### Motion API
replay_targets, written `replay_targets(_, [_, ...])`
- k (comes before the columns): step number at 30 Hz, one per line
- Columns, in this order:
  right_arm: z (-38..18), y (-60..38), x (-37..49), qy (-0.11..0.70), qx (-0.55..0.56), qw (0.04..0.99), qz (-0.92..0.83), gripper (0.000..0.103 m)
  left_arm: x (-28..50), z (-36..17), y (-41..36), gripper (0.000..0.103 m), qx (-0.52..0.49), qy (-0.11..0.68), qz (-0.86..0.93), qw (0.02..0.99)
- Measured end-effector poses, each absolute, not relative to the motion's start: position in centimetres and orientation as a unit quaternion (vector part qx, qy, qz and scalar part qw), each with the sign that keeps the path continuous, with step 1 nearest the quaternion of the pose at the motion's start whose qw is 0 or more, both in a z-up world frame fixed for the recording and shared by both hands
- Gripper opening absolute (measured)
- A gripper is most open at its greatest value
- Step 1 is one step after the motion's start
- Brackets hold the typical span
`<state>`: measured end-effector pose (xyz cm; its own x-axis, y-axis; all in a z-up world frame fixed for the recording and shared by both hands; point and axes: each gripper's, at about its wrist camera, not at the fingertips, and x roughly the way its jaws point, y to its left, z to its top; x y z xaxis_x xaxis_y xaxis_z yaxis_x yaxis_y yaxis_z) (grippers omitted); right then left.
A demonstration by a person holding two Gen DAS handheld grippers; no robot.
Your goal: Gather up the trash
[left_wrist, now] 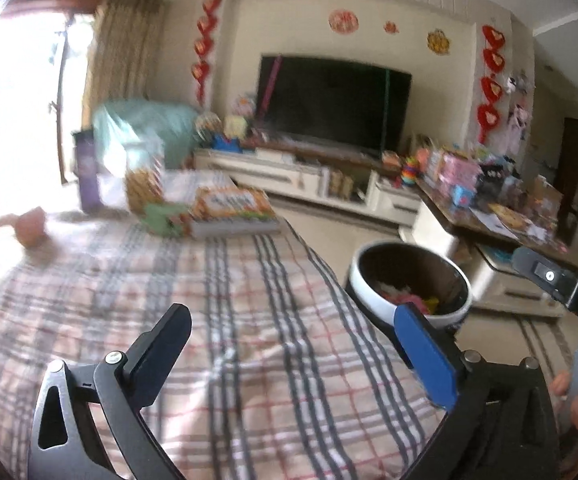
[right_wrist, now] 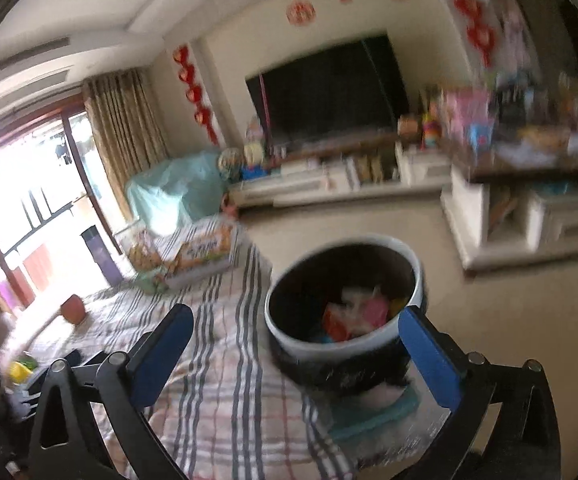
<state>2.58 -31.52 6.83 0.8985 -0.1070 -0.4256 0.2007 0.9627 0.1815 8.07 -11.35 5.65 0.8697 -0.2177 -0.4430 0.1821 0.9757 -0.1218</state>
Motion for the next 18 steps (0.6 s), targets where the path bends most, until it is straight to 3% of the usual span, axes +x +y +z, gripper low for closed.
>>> replay_targets(18, [3.6, -28.7, 0.5, 0.182, 0.062, 0.977, -0.096, 0.103, 2.8, 2.0, -12.2, 0.102, 0.000, 0.187, -0.027, 0.982])
